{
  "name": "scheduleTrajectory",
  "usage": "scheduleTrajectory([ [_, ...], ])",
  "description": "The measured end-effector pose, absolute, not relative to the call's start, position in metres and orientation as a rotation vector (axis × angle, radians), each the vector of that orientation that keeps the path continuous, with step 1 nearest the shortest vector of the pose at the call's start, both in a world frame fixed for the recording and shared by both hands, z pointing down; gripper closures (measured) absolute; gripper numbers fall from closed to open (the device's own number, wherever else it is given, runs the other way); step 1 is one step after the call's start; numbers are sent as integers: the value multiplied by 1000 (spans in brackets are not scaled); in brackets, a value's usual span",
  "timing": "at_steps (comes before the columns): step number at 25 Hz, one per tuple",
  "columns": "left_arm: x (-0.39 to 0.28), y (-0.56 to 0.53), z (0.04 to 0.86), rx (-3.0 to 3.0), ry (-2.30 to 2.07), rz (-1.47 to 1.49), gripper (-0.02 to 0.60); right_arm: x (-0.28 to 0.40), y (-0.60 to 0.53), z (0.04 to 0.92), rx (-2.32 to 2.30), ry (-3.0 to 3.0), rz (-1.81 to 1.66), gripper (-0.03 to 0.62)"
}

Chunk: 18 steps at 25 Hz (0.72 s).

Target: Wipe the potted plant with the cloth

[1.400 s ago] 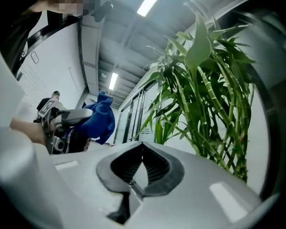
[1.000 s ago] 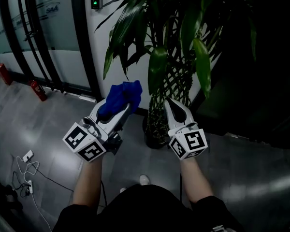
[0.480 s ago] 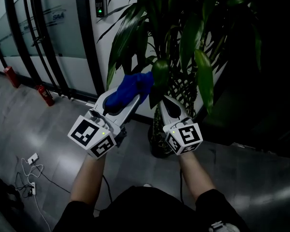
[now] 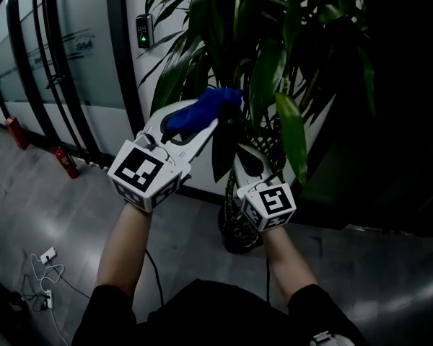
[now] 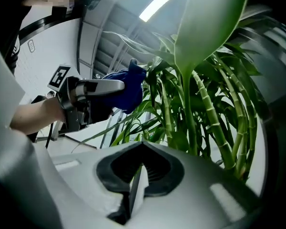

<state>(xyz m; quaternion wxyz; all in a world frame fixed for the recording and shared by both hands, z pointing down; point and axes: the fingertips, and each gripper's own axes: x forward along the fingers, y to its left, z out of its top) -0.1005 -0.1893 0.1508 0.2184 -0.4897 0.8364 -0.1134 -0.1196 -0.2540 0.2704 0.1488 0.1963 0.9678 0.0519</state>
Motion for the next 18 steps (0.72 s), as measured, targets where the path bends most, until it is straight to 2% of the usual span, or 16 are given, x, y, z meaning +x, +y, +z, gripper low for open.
scheduleTrajectory([
  [7, -112, -218, 162, -1385, 2338, -439, 428, -116, -240, 260, 591, 2753, 222, 591],
  [18, -90, -227, 195, -1453, 2302, -649, 428, -105, -229, 269, 569, 2751, 231, 591],
])
